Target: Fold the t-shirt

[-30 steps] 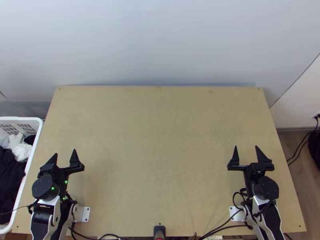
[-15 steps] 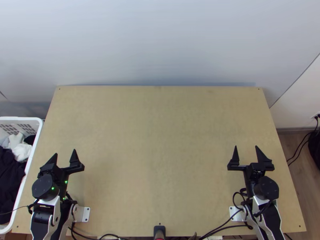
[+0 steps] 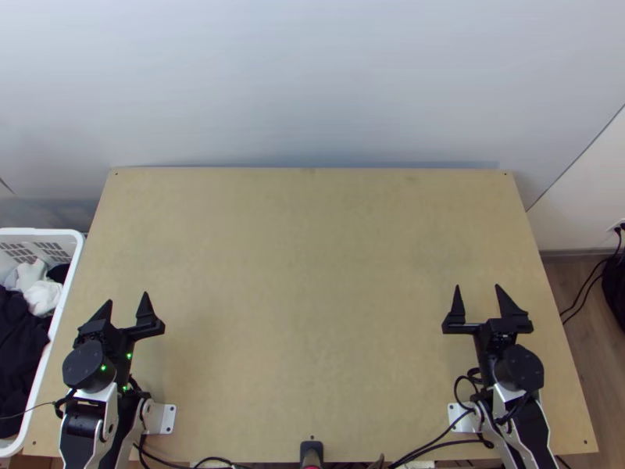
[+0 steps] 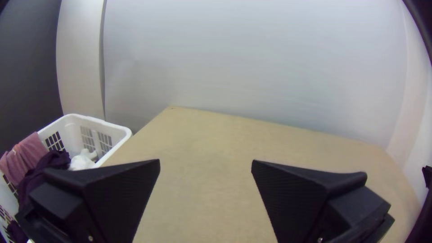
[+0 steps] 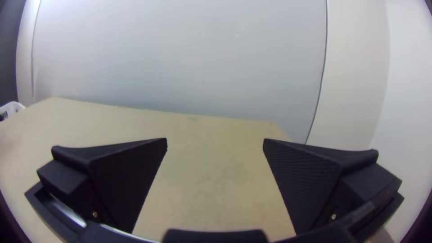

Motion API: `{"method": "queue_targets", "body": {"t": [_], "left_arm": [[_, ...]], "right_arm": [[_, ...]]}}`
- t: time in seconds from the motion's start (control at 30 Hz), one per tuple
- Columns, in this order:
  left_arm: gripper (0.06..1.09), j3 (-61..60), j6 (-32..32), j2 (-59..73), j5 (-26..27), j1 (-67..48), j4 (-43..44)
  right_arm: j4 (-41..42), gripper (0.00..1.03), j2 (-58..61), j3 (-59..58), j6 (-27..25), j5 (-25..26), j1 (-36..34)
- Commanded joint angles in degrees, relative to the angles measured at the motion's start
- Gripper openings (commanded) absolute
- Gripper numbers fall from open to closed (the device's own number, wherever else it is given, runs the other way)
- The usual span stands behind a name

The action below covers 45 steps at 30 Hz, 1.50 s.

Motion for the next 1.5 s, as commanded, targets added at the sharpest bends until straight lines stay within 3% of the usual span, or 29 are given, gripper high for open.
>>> {"method": "queue_targets", "body": {"t": [0.0,0.07,0.13,0.33,0.47,0.57,0.6,0.67,0.7,0.83,0.9,1.0,1.13,1.33,1.47], "left_arm": [[1.05,0.0,0.0,0.0,0.0,0.1,-0.1],[1.05,0.0,0.0,0.0,0.0,0.1,-0.1],[1.05,0.0,0.0,0.0,0.0,0.0,-0.1],[1.05,0.0,0.0,0.0,0.0,0.0,-0.1],[1.05,0.2,0.1,-0.1,0.3,-0.2,-0.8],[1.05,0.3,-1.8,-0.1,-0.6,0.6,-1.3],[1.05,0.3,-1.1,-0.1,-1.7,1.1,-1.0],[1.05,1.9,4.0,-0.1,-1.8,1.3,-1.4],[1.05,1.9,6.8,-0.1,-1.7,1.2,-0.9],[1.05,1.7,15.6,-0.1,-3.8,1.5,1.5],[1.05,2.8,14.0,-0.1,-6.7,2.9,3.9],[1.05,6.9,13.7,1.2,-6.8,4.9,5.7],[1.05,16.2,11.1,11.0,-7.6,6.2,2.8],[1.05,25.0,8.5,22.3,-7.5,19.7,1.4],[1.05,26.8,8.3,28.5,-6.9,29.9,0.1]], "right_arm": [[-3.9,0.99,-0.1,0.5,14.1,-0.2,5.9],[-4.6,0.99,-0.1,0.7,17.6,0.4,11.4],[-3.3,0.99,-0.1,0.5,13.7,2.3,12.9],[-1.1,0.99,-0.3,0.6,5.0,6.2,6.1],[0.8,0.99,-0.3,2.5,2.1,9.5,4.8],[4.9,0.99,-0.2,4.0,-3.5,11.1,4.9],[6.1,0.99,0.0,4.8,-7.6,11.4,5.0],[10.8,0.99,0.3,5.9,-17.8,12.6,5.1],[10.9,0.99,0.4,7.0,-18.7,12.6,5.1],[8.4,0.99,3.8,12.1,-15.2,12.7,6.3],[6.4,0.99,7.3,15.3,-11.0,12.8,6.3],[2.3,0.99,14.4,21.7,-5.6,13.9,6.2],[-8.6,0.99,23.1,31.3,3.9,15.2,6.1],[-11.9,0.99,26.5,35.8,6.0,16.3,5.9],[-18.7,0.99,28.9,39.6,6.9,16.9,5.8]]}}
